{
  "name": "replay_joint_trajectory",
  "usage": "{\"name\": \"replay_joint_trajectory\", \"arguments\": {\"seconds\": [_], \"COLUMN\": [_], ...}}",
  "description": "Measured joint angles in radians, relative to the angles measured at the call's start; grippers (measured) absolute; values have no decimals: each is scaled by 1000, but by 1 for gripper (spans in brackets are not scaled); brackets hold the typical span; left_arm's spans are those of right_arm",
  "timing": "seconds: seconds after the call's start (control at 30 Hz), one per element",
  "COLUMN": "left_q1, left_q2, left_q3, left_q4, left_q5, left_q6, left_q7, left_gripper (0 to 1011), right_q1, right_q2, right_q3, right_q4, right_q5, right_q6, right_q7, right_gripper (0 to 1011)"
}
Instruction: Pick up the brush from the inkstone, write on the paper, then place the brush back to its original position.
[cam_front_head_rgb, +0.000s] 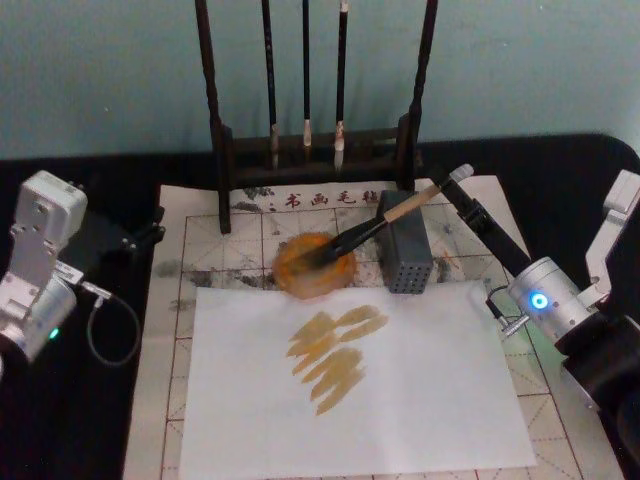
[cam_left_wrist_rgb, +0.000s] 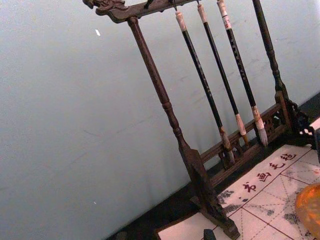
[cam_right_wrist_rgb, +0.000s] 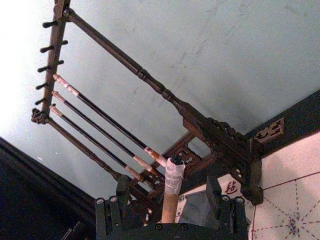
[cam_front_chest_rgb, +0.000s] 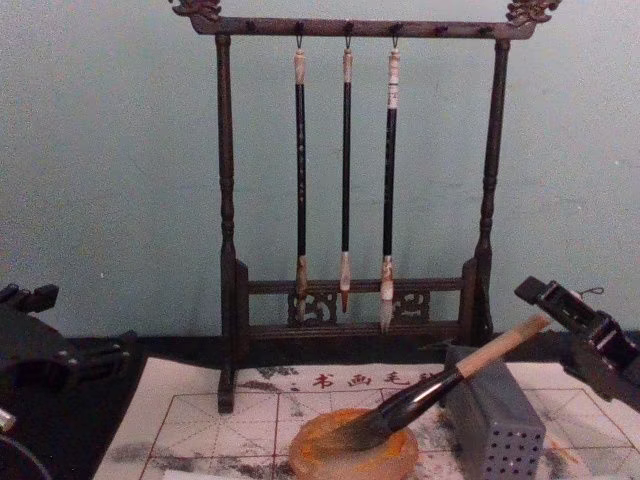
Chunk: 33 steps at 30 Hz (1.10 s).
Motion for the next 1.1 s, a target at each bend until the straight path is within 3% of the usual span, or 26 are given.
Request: {"name": "replay_joint_trajectory", "arguments": {"seconds": [0.17, 0.33, 1.0, 1.1], "left_q1": [0, 0, 0, 0], "left_q2": [0, 0, 0, 0], "left_q3": [0, 0, 0, 0], "left_q4": [0, 0, 0, 0], "left_q5": [0, 0, 0, 0], "left_q6": [0, 0, 0, 0], "left_q7": [0, 0, 0, 0], "left_gripper": [1001, 1001, 1001, 1001], "right_q1": [0, -1, -1, -1], "right_q2": [0, 0, 0, 0], "right_q3": [0, 0, 0, 0], "right_q4": [0, -1, -1, -1], "right_q5": [0, -1, -1, -1], "right_q6": [0, 0, 0, 0], "right_q7": [0, 0, 0, 0], "right_gripper": [980, 869, 230, 177]}}
